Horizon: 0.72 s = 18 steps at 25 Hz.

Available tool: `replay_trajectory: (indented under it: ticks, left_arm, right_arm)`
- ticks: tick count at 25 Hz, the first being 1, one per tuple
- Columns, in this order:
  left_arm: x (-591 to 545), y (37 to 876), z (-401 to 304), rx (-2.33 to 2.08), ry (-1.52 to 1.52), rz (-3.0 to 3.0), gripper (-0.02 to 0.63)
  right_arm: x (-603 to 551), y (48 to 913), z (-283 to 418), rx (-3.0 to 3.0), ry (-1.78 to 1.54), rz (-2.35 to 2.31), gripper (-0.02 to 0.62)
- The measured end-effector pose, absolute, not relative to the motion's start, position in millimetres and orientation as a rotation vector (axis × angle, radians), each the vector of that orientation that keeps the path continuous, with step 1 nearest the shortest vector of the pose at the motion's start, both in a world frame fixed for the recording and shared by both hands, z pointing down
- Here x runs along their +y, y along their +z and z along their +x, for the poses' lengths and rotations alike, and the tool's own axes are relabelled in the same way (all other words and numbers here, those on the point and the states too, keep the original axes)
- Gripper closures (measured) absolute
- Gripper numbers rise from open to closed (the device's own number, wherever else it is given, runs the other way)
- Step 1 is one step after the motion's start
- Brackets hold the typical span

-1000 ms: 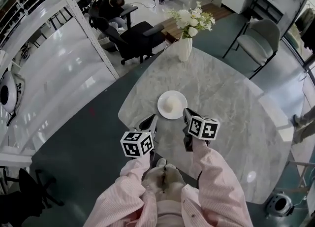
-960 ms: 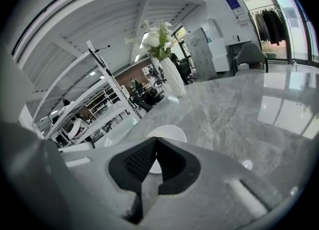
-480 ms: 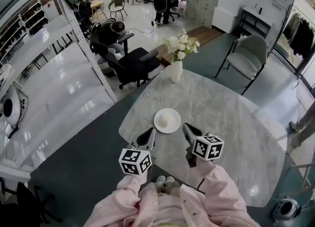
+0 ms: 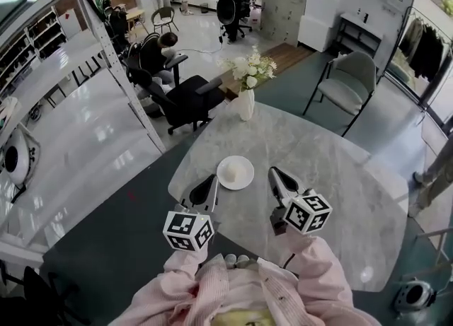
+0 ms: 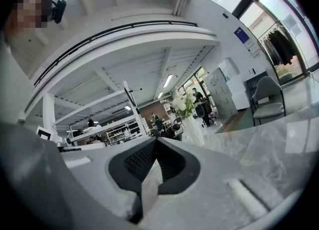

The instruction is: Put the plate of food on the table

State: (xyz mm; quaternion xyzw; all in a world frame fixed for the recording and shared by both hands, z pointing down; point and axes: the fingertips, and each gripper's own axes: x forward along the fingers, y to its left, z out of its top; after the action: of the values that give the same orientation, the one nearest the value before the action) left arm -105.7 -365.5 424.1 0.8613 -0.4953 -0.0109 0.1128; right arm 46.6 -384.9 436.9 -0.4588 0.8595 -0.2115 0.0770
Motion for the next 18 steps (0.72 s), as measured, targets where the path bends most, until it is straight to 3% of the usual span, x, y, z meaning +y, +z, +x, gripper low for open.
replay_trajectory:
  ticks: [18]
  left_arm:
    - [-347.5,389.4,-118.4,-1.630,-0.070,2.583,0.614]
  right_arm:
    - [-357.8,394.8,64.6,2.575,-0.379,-1.384,0.591]
